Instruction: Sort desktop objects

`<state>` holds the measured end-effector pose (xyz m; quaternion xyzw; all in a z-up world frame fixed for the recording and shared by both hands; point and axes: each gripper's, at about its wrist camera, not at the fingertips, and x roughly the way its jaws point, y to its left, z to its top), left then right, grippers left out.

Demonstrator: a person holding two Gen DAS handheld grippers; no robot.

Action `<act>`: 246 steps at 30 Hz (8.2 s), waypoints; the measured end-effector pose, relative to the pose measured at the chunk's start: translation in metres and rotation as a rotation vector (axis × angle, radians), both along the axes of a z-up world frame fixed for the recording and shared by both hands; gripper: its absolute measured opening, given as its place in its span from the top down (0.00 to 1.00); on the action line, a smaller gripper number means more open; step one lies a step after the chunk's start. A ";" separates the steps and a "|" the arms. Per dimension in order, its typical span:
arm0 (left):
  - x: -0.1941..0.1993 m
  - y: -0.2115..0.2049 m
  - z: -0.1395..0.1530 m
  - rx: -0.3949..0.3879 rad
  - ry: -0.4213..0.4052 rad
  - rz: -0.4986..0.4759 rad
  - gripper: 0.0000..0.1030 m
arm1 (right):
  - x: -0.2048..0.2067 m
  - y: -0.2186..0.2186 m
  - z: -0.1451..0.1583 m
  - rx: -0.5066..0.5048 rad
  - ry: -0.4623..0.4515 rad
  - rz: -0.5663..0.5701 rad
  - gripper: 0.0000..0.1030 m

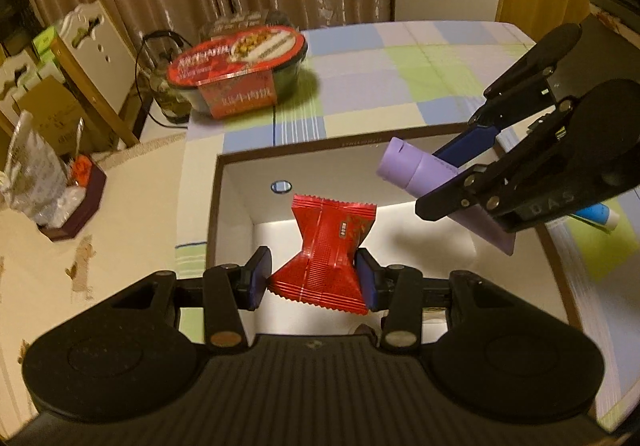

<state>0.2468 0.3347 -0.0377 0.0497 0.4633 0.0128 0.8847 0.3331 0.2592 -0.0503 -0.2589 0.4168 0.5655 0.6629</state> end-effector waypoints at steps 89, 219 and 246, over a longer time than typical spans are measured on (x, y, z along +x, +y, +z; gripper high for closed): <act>-0.136 -0.091 0.037 0.059 0.052 0.190 0.09 | -0.099 -0.131 0.030 0.023 -0.165 0.084 0.11; 0.061 -0.272 -0.118 -0.106 0.173 0.039 0.74 | 0.124 -0.308 -0.092 -0.074 -0.064 -0.364 0.55; -0.033 -0.246 -0.029 -0.217 0.080 0.015 0.75 | 0.050 -0.314 -0.023 0.013 0.078 -0.328 0.56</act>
